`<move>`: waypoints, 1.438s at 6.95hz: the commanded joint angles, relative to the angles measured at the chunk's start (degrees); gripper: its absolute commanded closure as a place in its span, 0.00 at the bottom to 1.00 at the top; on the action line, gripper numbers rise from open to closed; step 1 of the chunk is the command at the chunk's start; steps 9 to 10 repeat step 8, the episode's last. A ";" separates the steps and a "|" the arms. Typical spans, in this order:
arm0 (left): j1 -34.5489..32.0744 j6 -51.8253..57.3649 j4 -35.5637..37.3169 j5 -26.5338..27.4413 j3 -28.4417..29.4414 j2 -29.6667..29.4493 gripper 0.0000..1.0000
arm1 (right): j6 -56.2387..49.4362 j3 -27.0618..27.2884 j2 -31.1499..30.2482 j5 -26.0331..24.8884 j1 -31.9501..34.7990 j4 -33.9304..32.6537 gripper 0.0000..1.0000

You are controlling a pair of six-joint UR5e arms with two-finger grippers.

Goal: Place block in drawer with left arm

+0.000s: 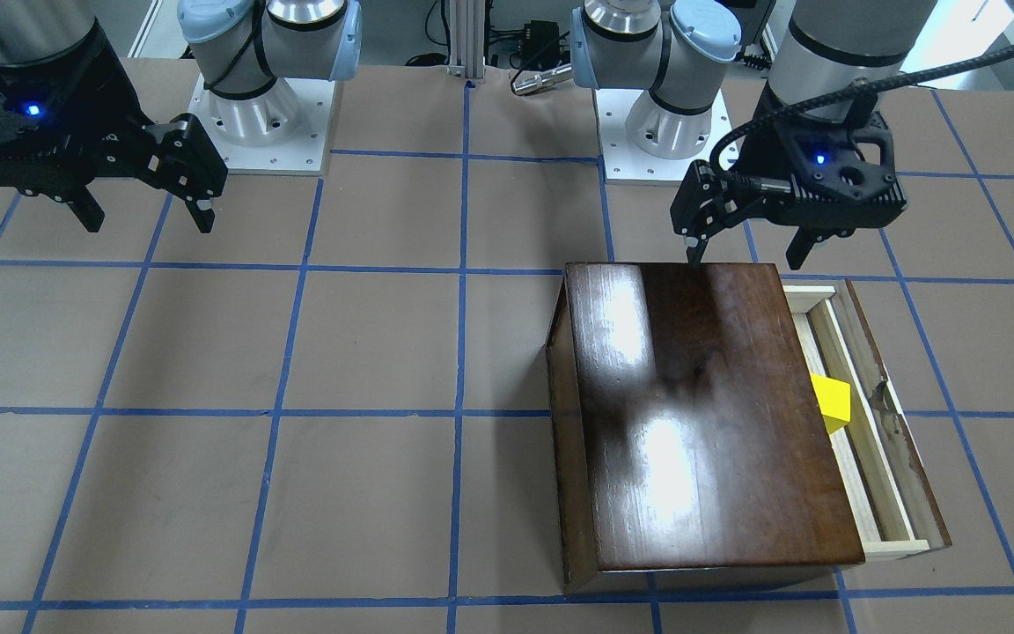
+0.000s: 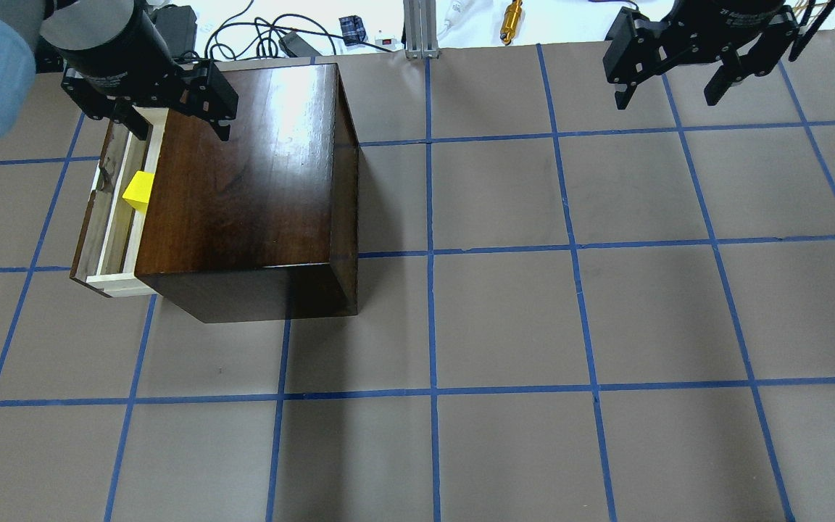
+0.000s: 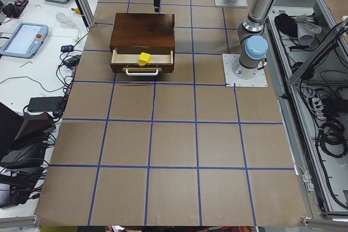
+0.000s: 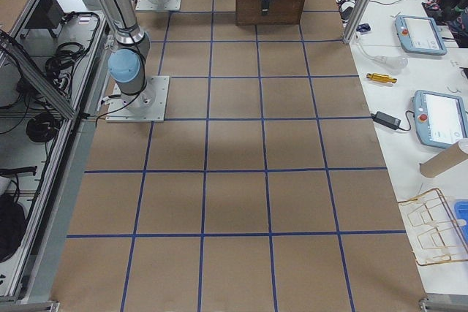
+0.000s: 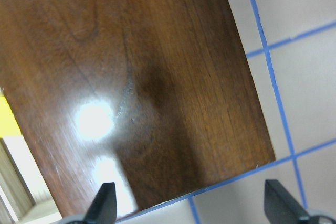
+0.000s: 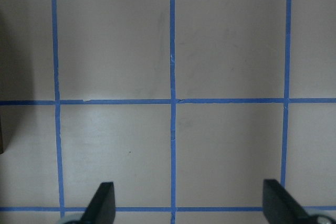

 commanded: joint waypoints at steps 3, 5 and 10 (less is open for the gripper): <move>-0.93 -0.66 -0.63 -1.72 -0.89 0.56 0.00 | 0.00 0.00 -0.06 -0.07 0.01 0.00 0.00; -0.40 -0.66 -4.39 -1.73 0.16 0.38 0.00 | 0.00 0.00 0.02 -0.07 0.01 0.00 0.00; -0.40 -0.40 -5.30 -1.55 0.87 0.47 0.00 | 0.00 0.00 0.02 0.02 0.01 0.00 0.00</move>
